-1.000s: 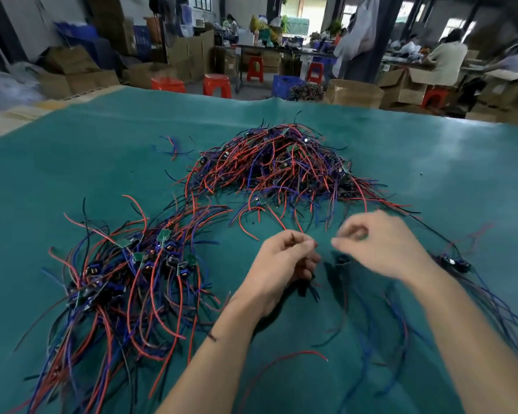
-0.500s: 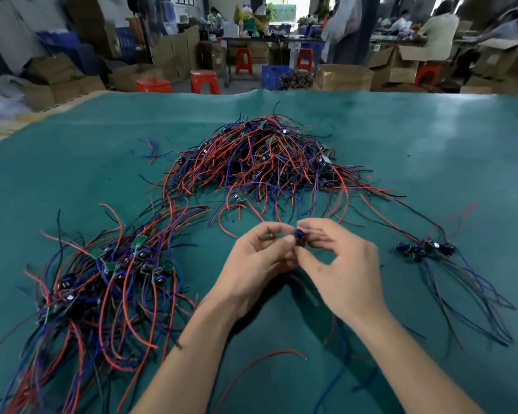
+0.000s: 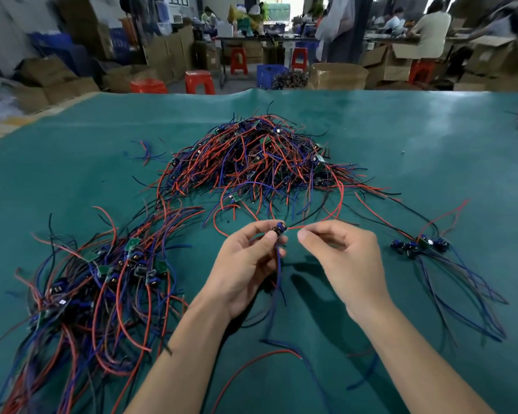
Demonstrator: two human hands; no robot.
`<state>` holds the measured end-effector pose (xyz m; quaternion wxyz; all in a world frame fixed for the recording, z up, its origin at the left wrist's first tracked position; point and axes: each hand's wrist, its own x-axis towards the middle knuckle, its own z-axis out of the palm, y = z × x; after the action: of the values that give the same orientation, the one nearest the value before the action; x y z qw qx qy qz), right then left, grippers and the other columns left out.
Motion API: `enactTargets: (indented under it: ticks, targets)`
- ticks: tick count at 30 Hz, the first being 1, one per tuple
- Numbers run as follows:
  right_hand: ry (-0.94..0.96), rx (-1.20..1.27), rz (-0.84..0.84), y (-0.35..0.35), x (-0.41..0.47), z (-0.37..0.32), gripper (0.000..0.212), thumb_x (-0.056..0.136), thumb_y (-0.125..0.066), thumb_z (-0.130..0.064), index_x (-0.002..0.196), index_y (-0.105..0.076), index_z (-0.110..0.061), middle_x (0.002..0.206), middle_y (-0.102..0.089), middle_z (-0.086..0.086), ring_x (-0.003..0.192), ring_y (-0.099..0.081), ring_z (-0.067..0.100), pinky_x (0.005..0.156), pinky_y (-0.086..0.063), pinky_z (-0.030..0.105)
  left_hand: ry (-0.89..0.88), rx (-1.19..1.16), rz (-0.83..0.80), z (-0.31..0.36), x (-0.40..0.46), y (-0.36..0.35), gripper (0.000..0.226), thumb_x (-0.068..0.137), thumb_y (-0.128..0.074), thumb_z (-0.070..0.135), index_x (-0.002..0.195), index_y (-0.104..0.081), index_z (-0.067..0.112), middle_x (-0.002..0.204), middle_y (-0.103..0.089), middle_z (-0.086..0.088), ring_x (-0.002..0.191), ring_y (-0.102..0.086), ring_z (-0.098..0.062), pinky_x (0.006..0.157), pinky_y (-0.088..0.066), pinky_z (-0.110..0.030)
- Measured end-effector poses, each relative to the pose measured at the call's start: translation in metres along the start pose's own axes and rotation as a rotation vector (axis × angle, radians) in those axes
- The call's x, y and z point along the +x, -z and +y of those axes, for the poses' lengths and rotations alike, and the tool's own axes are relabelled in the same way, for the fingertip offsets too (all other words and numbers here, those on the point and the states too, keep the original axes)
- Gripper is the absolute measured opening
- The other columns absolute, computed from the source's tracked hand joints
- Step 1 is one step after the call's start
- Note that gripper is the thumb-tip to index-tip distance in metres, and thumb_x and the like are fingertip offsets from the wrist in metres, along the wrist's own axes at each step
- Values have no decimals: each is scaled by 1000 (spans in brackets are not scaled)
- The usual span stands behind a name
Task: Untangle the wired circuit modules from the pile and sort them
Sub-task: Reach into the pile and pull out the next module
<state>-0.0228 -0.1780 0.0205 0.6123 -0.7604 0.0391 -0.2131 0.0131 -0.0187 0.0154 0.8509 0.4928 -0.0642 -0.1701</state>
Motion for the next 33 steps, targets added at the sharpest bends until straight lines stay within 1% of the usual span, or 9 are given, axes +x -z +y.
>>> enactTargets:
  ticks: [4, 8, 11, 15, 18, 22, 25, 29, 33]
  targets:
    - [-71, 73, -56, -3, -1, 2, 5, 88, -79, -24, 88, -81, -29, 84, -79, -10, 79, -72, 4, 74, -52, 16, 9, 64, -68, -1, -2, 0, 26, 89, -60, 2, 115, -63, 0, 89, -69, -10, 60, -55, -10, 59, -48, -16]
    - [-149, 235, -88, -1, 1, 1, 8, 87, -79, -16, 86, -83, -23, 89, -80, -1, 76, -71, 11, 66, -51, 21, 68, 119, -107, -1, -4, -3, 42, 83, -66, 9, 122, -57, -5, 88, -71, -12, 65, -55, -14, 62, -49, -15]
    - [-101, 230, -71, 0, 3, 2, 12, 84, -82, -12, 79, -83, -23, 83, -79, 0, 72, -67, 9, 69, -52, 21, 100, 186, -129, -1, -5, -3, 38, 78, -70, 17, 114, -63, 6, 86, -74, -10, 72, -60, -14, 64, -49, -15]
    - [-14, 155, -30, 1, 3, 4, 10, 80, -85, -20, 78, -82, -30, 81, -79, -3, 73, -70, 8, 72, -55, 21, 111, 195, -137, -2, -6, -4, 35, 84, -68, 14, 116, -61, 0, 78, -69, -7, 65, -57, -11, 63, -47, -16]
    - [28, 111, -18, 1, 2, 4, 5, 76, -82, -32, 80, -82, -35, 80, -79, -6, 72, -71, 8, 73, -56, 25, 81, 224, -116, -3, -6, -5, 7, 92, -63, 5, 96, -68, 6, 71, -66, -4, 61, -54, -9, 62, -43, -17]
    - [72, 74, -16, 2, 3, 3, 7, 75, -80, -37, 80, -81, -33, 78, -78, -6, 68, -68, 7, 71, -56, 28, 48, 240, -71, -5, -6, -7, 20, 91, -64, 3, 75, -71, 13, 68, -64, -2, 65, -51, -11, 68, -40, -22]
    - [59, 128, -8, 3, 4, 4, 4, 76, -81, -28, 80, -82, -28, 81, -79, -4, 73, -71, 9, 74, -55, 25, 53, 232, -70, -5, -6, -7, 4, 85, -70, 9, 83, -73, 9, 71, -66, -3, 67, -53, -12, 69, -42, -22]
    - [23, 193, -14, 4, 4, 5, 5, 79, -80, -16, 81, -83, -21, 89, -80, 0, 84, -76, 17, 82, -59, 32, 34, 273, -70, -7, -6, -6, 11, 75, -74, 21, 78, -76, 11, 72, -67, -6, 70, -49, -17, 68, -34, -30]
    - [16, 197, -13, 6, 6, 4, 13, 85, -80, -8, 79, -83, -20, 85, -79, 3, 78, -75, 17, 80, -62, 35, 25, 275, -81, -8, -5, -7, 14, 71, -76, 26, 77, -79, 14, 76, -67, -9, 73, -49, -20, 68, -33, -30]
